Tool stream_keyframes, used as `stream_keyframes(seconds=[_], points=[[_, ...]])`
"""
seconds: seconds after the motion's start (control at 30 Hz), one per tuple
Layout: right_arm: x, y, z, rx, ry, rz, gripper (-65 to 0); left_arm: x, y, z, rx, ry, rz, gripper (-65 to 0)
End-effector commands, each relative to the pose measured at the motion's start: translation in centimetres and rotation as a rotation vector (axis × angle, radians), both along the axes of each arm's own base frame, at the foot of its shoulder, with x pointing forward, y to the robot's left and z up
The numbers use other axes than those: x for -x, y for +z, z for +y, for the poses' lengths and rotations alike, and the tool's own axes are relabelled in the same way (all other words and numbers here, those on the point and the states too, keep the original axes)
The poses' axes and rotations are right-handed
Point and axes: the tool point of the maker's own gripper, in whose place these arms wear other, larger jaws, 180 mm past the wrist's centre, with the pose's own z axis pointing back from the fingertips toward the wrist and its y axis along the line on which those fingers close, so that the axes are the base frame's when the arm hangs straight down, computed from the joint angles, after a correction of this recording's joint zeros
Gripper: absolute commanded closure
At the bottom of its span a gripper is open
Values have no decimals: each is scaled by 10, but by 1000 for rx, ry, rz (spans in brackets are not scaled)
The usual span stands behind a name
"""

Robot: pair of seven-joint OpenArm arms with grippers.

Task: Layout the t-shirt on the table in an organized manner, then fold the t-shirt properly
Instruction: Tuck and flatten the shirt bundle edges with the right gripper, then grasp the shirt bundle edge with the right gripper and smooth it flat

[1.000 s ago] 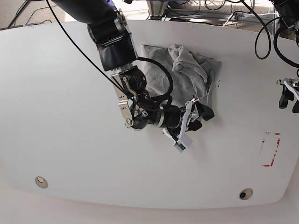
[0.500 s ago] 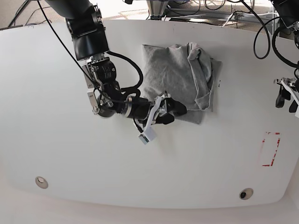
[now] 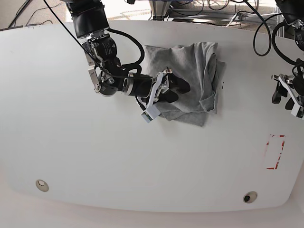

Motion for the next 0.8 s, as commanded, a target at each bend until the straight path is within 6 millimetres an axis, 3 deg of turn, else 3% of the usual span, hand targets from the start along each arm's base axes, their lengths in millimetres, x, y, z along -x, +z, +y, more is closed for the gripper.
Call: stream_keyframes(seconds=[0.0,0.17,0.47,0.77], points=[[-7,24,14,-78,-1,-45,-365,-4,13,3,-13,-10,-38,-301],[-12,25,26,-67,3,-60,-365,-2,11,3,-13,-9,-30,-301],[-11,13,75,-47,82,-42,-365,-1,11,4,-15,-8,-31,-301],[-23,10,107,-76,100,-25,-365,-1,12,5,-17,-6,-32,-300]])
